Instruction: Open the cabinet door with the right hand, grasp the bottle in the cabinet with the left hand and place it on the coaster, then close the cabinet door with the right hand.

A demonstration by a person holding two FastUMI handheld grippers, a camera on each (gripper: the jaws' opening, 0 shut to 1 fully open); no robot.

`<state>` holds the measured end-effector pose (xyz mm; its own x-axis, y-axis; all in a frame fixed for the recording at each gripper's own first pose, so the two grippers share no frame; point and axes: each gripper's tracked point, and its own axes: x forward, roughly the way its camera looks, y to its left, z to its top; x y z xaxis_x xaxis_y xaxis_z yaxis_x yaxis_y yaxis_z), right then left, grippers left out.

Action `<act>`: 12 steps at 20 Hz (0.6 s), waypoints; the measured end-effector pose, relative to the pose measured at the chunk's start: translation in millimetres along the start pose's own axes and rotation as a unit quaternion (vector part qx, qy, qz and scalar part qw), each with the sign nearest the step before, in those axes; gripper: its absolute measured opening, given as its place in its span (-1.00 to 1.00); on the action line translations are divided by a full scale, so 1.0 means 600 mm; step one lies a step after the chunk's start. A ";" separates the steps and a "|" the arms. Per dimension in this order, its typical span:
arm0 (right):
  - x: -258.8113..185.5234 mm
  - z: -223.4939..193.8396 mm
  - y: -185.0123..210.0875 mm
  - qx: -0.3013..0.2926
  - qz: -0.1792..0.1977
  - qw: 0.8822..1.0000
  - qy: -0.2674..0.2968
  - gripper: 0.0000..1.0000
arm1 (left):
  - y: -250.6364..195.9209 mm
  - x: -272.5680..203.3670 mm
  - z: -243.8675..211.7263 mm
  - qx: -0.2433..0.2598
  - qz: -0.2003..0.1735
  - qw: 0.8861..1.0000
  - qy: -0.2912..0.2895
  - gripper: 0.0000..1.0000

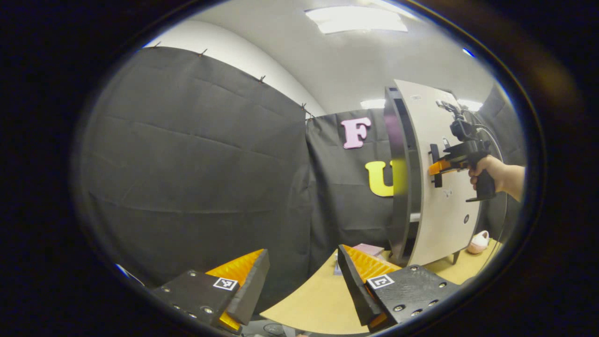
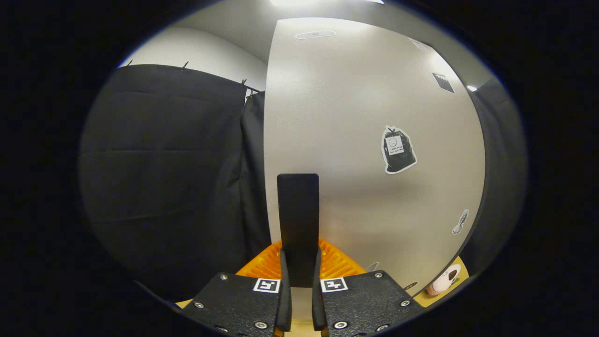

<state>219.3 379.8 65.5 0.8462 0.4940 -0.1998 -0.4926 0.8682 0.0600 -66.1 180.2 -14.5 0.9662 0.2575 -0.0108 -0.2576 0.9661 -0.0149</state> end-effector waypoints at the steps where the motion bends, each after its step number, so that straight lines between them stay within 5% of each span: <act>1: -0.001 -0.001 -0.001 0.000 0.005 1.000 0.000 -0.65 | -0.012 0.000 0.003 0.001 -0.005 1.000 -0.001 0.77; 12: -0.022 -0.011 -0.022 0.000 0.054 0.999 -0.005 -0.65 | -0.138 -0.005 0.025 0.002 -0.058 0.998 -0.010 0.77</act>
<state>213.5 361.5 60.9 0.7900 0.5851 -0.1832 -0.5812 0.8098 0.0799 -47.4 99.6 1.5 0.9895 0.1439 0.0099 -0.1438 0.9896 -0.0099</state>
